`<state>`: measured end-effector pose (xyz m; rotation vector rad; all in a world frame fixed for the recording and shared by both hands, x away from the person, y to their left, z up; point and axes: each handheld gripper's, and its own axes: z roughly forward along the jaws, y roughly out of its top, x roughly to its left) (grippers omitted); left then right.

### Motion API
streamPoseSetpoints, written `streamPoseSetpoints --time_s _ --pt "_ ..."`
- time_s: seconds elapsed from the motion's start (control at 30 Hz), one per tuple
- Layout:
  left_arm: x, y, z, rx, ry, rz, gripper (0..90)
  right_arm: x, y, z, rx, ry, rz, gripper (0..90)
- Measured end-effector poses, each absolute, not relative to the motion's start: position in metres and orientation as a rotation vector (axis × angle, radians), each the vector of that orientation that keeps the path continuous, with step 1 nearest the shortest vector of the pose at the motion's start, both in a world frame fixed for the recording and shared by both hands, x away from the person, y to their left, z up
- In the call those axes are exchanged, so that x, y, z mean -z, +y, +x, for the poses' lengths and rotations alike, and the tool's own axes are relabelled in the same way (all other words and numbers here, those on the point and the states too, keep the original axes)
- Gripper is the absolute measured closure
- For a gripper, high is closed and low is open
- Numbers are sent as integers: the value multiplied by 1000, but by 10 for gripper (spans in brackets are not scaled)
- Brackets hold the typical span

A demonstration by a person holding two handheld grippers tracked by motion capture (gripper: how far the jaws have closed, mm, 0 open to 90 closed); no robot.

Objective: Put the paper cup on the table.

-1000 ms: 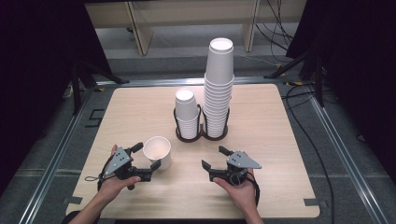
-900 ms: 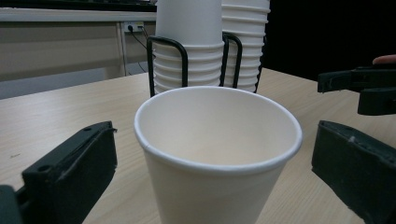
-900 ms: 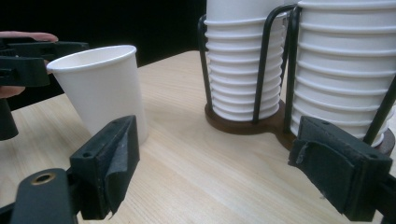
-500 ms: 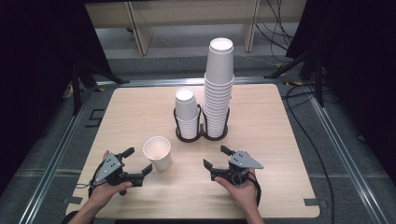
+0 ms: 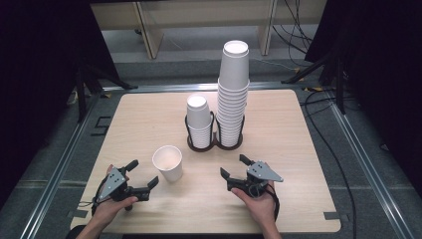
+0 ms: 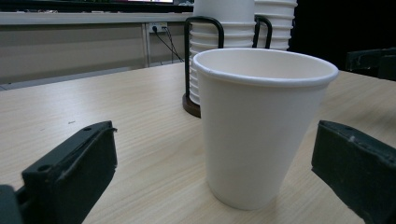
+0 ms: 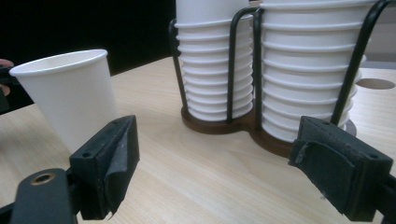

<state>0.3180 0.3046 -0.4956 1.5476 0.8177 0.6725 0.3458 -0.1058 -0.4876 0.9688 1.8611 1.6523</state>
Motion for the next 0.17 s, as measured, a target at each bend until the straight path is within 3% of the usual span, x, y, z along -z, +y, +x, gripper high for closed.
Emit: streamPoseSetpoints --time_s 0.17 --pt "499 302 319 -679 799 1548 0 492 -108 345 -1634 1868 1005 147"
